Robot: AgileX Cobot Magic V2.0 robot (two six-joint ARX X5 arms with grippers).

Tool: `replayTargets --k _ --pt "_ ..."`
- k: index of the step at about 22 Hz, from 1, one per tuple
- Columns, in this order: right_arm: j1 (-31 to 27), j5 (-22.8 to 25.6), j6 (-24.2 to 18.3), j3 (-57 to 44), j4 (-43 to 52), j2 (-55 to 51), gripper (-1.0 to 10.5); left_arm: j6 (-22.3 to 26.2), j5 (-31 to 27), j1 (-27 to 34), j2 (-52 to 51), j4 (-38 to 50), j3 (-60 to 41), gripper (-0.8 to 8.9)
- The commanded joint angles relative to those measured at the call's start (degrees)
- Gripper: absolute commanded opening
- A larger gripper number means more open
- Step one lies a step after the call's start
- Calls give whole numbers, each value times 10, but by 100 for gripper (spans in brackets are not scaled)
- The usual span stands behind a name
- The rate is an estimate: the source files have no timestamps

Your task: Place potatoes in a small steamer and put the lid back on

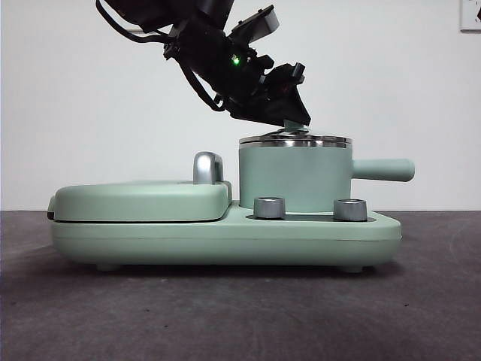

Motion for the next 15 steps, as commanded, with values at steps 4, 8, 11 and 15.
replayTargets --k 4,8,11,15 --pt "3 2 6 3 -7 2 316 -3 0 -4 5 2 16 252" --pt "3 2 6 3 -9 2 317 -35 1 -4 -19 -23 16 251" --pt "3 2 6 3 -9 2 317 -55 7 -2 -49 -63 16 251" --pt "3 2 6 3 -9 2 317 -148 9 18 -93 -91 16 254"
